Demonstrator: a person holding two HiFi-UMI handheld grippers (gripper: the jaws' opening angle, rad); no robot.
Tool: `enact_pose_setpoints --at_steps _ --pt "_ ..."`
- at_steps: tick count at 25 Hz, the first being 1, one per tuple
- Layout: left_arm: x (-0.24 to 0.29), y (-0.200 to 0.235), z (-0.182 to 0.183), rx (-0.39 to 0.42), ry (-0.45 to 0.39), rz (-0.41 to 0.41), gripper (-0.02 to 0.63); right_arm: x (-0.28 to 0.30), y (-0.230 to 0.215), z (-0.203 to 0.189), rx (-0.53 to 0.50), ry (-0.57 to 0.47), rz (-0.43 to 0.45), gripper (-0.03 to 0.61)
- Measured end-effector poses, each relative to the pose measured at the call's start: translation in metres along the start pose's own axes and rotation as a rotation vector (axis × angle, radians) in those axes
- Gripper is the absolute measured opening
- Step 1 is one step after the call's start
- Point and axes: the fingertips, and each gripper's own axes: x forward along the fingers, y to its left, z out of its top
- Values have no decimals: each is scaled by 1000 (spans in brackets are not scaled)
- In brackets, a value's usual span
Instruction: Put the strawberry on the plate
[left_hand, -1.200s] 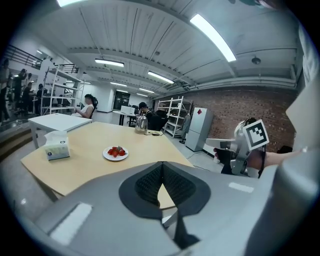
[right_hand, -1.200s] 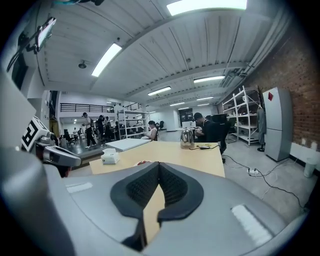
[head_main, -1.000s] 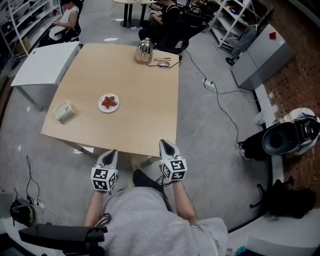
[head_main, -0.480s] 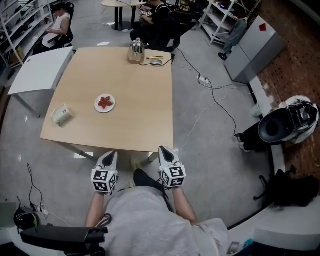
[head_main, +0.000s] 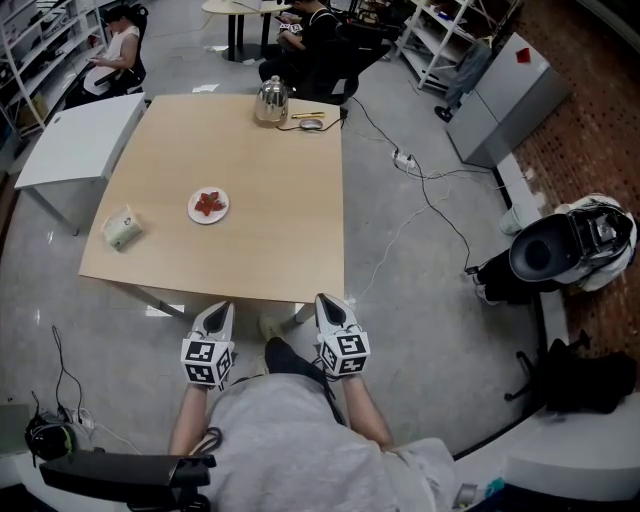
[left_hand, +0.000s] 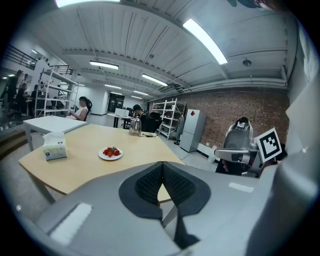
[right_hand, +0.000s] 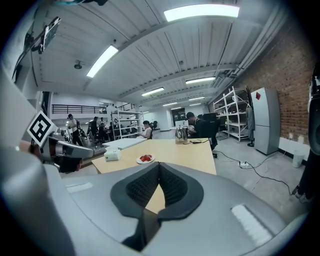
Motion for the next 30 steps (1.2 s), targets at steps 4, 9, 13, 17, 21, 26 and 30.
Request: enact_pose_setpoints --at_steps 4,9,13,17,21,26,30 --pt "-1 -1 2 3 0 2 20 1 2 -2 0 10 5 6" --pt "0 2 -1 2 9 4 20 3 5 -4 -1 20 6 6" --pt "3 2 -2 -2 12 3 20 5 2 -5 -1 26 5 6" --pt "5 0 0 -4 12 3 20 5 1 -4 -3 28 7 6" --pt "6 0 1 -4 13 0 20 7 2 -4 -3 29 10 6" --pt "9 -2 2 -5 13 -1 20 8 0 -3 -5 31 11 6" --pt "10 -1 1 -8 15 -2 20 9 -1 -3 -6 35 10 6"
